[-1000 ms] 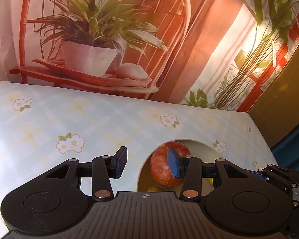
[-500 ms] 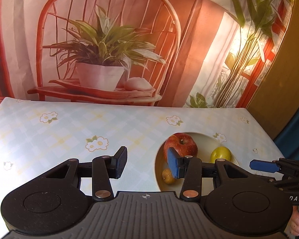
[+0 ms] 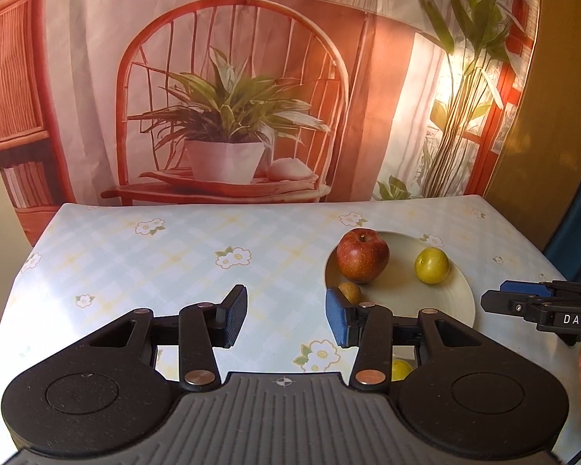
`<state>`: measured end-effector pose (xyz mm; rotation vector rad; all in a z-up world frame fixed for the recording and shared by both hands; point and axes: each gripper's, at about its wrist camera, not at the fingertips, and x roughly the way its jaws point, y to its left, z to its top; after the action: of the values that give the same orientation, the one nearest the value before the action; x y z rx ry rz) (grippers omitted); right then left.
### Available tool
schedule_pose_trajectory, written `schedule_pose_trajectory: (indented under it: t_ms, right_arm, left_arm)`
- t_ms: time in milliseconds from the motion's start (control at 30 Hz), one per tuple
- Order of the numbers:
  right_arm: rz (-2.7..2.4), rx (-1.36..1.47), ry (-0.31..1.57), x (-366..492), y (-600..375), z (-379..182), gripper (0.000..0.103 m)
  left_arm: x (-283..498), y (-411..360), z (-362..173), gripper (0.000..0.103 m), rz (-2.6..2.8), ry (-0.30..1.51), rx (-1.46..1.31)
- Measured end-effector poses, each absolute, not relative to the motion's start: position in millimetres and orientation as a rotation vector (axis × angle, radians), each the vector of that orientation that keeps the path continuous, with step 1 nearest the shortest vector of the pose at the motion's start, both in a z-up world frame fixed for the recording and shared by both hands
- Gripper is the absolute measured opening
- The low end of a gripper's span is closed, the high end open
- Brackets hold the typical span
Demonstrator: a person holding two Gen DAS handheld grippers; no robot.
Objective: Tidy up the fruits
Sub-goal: 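Withdraw both open grippers from the plate toward the fruit pile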
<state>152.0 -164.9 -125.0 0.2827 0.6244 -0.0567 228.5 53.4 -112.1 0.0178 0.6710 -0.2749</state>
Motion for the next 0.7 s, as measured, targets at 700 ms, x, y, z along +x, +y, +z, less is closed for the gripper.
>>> schedule_pose_trajectory:
  t_ms: [700]
  right_arm:
    - [-0.118, 0.256, 0.701, 144, -147, -136, 0.053]
  left_arm:
    - [199, 39, -112, 0.047, -0.235, 0.656, 0.037]
